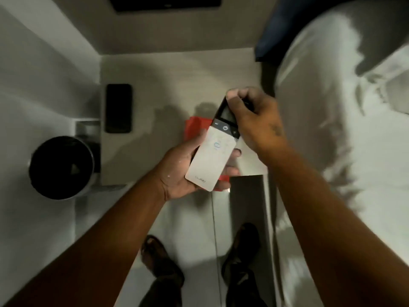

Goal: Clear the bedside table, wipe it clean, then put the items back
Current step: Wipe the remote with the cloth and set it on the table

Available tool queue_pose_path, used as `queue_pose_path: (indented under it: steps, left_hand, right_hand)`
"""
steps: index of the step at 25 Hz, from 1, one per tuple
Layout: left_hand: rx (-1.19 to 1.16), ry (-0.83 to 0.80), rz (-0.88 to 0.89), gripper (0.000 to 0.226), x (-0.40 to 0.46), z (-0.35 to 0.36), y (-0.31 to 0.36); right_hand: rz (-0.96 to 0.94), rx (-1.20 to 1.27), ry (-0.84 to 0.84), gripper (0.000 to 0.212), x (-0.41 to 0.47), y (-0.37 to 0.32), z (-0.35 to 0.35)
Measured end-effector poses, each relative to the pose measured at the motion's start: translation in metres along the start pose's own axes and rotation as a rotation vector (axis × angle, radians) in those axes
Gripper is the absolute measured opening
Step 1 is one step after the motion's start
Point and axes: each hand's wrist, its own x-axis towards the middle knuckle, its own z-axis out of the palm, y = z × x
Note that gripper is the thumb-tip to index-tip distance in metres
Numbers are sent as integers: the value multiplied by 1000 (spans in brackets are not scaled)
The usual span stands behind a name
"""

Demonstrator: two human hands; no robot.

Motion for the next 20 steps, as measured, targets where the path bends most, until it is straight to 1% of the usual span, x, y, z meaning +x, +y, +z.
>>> queue_pose_path:
  steps: [1, 2, 3, 4, 6, 7, 8, 9, 10, 12, 14, 15, 16, 18, 20]
  left_hand:
    - [-41, 69, 37, 61, -10, -21, 1]
    - [-63, 141, 85, 59, -20, -42, 1]
    - [-88, 193, 128, 58, -24, -55, -1]
    - [-120, 248, 166, 58, -30, -72, -1]
    - [-196, 318, 221, 57, -36, -105, 0]
    - [-230, 329, 234, 57, -35, -115, 1]
    - [-265, 338, 242, 56, -35, -122, 2]
    - [-295, 339, 250, 56, -32, -126, 3]
    - [-319, 347, 259, 56, -27, -128, 4]
    - [-364, 364, 279, 57, -16, -127, 6]
    - [-386, 388, 300, 60, -1, -127, 5]
    - [-385, 415, 295, 62, 6, -124, 4]
    - [-381, 446, 276, 63, 11, -120, 3]
    - [-350, 447, 240, 62, 18, -107, -4]
    - [-353, 446, 241, 52, 20, -93, -16]
  right_hand:
    - [-5, -17, -39, 20, 6, 6, 24]
    - [-16, -104, -51, 25, 10, 15, 45]
    - [-36, -289, -58, 29, 13, 27, 55]
    - [-56, -512, -106, 36, 10, 39, 69]
    - [-77, -914, -279, 55, -6, 58, 92]
    - [-98, -1051, -325, 63, -14, 65, 99]
    - [-116, -1132, -349, 68, -21, 72, 105]
    - [-109, -1152, -358, 69, -26, 75, 107]
    - [-93, -1114, -365, 67, -30, 79, 107]
    - [-68, -908, -366, 58, -38, 81, 100]
    - [-130, -696, -363, 55, -52, 79, 90]
    - [-185, -634, -367, 53, -62, 75, 85]
    - [-240, -604, -379, 51, -71, 71, 83]
    - [-334, -625, -409, 52, -84, 63, 86]
    - [-466, -704, -389, 49, -75, 53, 99]
